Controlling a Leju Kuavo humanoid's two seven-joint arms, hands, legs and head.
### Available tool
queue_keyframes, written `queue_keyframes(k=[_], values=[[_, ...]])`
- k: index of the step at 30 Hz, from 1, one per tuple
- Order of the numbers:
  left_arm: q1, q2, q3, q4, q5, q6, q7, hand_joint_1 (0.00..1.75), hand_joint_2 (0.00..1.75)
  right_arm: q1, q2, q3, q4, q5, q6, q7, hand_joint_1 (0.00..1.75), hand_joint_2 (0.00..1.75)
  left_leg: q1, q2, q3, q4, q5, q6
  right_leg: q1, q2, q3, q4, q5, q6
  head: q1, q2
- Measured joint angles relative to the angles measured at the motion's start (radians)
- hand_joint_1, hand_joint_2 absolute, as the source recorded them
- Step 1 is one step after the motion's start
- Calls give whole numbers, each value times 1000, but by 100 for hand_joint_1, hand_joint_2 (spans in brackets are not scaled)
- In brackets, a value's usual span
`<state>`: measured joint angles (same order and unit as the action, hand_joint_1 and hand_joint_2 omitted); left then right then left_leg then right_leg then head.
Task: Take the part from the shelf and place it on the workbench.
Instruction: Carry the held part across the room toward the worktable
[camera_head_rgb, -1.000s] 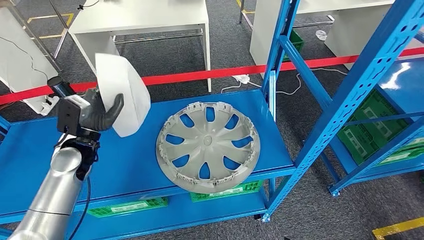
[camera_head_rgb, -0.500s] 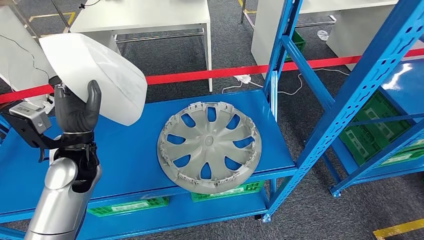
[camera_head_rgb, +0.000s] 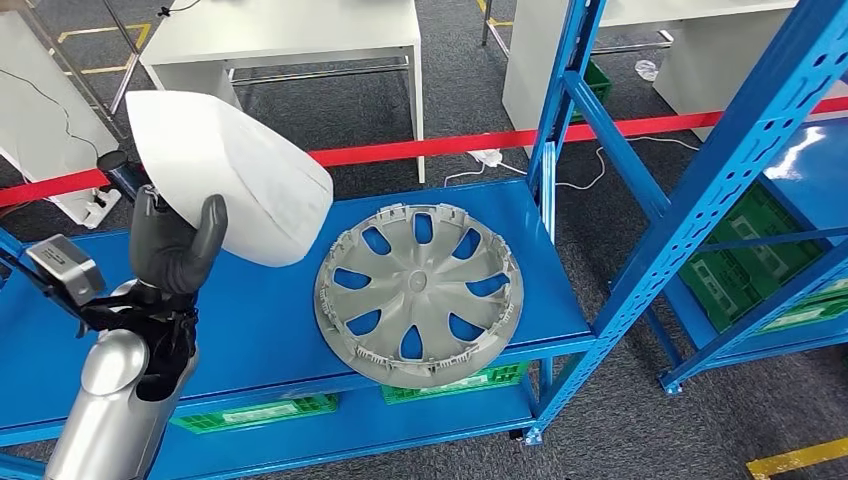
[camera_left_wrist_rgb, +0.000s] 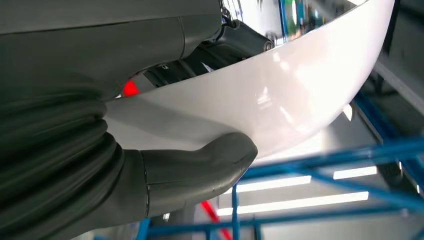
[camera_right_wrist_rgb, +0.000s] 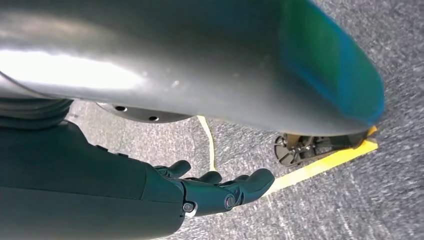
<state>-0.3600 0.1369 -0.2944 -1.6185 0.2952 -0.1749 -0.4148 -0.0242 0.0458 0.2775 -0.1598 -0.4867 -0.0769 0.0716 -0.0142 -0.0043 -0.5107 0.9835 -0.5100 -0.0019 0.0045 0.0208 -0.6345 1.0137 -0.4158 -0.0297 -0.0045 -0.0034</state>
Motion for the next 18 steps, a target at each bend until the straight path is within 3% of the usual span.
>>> queue_keyframes(k=[5, 9, 11, 13, 15, 16, 18], values=[[8, 20, -7, -2, 3, -70, 9, 175, 175, 0, 0, 2, 0, -6, -1, -8, 0, 0, -4, 0, -1, 4, -2, 6, -3, 0, 1, -1, 2, 5, 0, 0], [5, 33, -17, -1, 6, -129, 18, 175, 175, 2, 4, 2, 0, -36, -12, -2, 0, 0, -3, 1, 3, -2, 12, 17, -3, 0, 1, 1, 4, 17, 0, 0], [1, 31, -29, 2, 5, -149, 22, 175, 175, 4, 8, 0, 0, -47, -20, 4, 0, 0, 7, 5, 6, -11, 26, 23, -1, -3, -22, 54, -36, 26, 3, 0], [2, 25, -41, 6, -3, -155, 26, 175, 175, 4, 13, -1, 0, -47, -25, 12, 0, 0, 10, 10, 0, -11, 30, 26, -7, -7, -75, 181, -110, 34, 7, 0], [10, 20, -46, 6, -18, -155, 31, 175, 175, 5, 16, -1, 0, -43, -29, 22, 0, 0, 12, 13, -9, -5, 32, 24, -14, -10, -113, 282, -147, 42, 7, 0], [16, 19, -47, 5, -24, -155, 33, 175, 175, 6, 17, -1, 0, -40, -29, 25, 0, 0, 14, 15, -14, 0, 32, 22, -18, -12, -106, 281, -138, 46, 7, 0], [28, 20, -46, -1, -32, -154, 32, 175, 175, 6, 18, -1, 0, -32, -27, 26, 0, 0, 20, 16, -24, 15, 28, 13, -26, -17, -38, 169, -87, 53, 8, 0]])
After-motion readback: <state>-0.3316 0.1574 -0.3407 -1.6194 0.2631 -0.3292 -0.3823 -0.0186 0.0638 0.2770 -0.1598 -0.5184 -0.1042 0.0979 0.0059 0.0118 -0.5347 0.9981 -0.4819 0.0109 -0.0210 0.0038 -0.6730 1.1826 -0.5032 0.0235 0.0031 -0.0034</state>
